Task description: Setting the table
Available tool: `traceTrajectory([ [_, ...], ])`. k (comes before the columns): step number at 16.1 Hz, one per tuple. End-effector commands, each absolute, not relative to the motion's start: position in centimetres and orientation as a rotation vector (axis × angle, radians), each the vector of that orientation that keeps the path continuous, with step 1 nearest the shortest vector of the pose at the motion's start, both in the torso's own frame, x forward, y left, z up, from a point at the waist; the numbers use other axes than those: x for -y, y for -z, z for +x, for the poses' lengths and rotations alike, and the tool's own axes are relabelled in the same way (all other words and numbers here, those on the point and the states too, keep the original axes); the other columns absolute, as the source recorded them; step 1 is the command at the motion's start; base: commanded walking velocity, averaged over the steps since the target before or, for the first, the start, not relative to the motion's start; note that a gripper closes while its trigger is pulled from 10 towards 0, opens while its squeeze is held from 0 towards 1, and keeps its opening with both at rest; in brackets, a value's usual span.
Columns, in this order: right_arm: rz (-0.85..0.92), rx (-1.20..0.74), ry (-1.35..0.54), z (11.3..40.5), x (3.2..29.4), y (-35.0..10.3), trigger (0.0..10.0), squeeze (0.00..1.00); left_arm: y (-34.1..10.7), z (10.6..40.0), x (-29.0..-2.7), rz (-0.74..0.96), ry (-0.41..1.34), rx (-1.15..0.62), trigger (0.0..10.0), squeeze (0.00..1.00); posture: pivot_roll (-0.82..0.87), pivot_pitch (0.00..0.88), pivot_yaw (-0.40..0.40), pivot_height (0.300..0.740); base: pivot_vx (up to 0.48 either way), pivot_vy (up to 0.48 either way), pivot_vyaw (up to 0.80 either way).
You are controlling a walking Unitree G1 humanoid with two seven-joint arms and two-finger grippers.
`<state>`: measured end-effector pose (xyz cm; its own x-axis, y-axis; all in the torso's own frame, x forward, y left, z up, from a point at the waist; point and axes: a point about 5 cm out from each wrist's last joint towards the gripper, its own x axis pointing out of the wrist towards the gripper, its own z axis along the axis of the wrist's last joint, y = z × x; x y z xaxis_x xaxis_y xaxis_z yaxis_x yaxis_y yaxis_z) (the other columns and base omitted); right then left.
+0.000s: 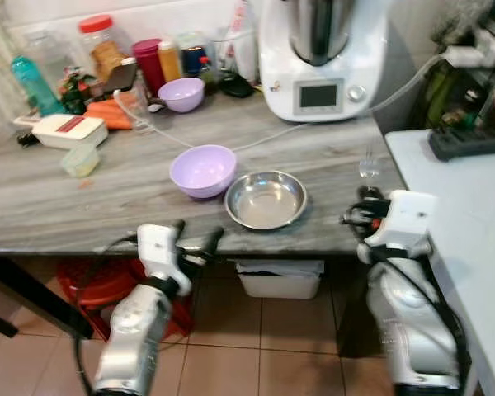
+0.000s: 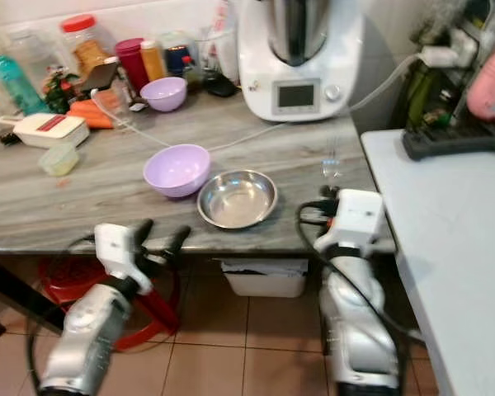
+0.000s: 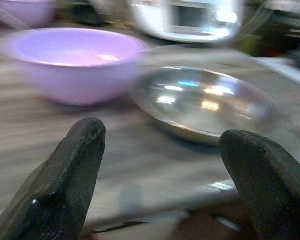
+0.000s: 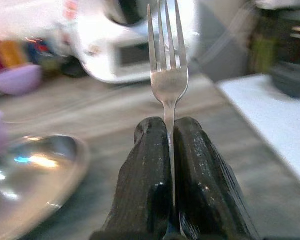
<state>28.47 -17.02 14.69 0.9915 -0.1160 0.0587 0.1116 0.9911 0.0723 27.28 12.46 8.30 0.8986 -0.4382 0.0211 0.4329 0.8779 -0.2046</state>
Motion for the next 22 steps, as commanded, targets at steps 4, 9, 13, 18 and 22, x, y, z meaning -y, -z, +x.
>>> traceTrajectory([
  [4,0.105,0.009,0.121,29.2,17.3,-14.4,10.0,0.0,-8.3,25.4,-13.3,-0.187,0.622,-0.043,10.0,0.0,-0.09,0.052,0.101,0.74,0.0,0.0,0.0],
  [9,0.181,-0.075,0.153,31.7,18.7,-14.6,10.0,0.0,-8.1,24.3,-13.3,-0.148,0.762,-0.078,10.0,0.0,-0.09,0.066,0.104,0.74,0.0,0.0,0.0],
  [13,0.241,-0.143,0.164,34.0,19.2,-14.3,10.0,0.0,-8.3,24.2,-12.9,-0.142,0.799,-0.083,10.0,0.0,-0.08,0.076,0.104,0.74,0.0,0.0,0.0],
  [18,0.308,-0.198,0.121,36.5,18.4,-14.0,10.0,0.0,-9.0,24.8,-12.7,-0.118,0.803,-0.06,10.0,0.0,-0.05,0.099,0.109,0.74,0.0,0.0,0.0],
  [22,0.314,-0.223,0.087,37.6,17.5,-13.7,10.0,0.0,-9.2,24.6,-12.6,-0.11,0.813,-0.054,10.0,0.0,-0.04,0.101,0.115,0.74,0.0,0.0,0.0],
])
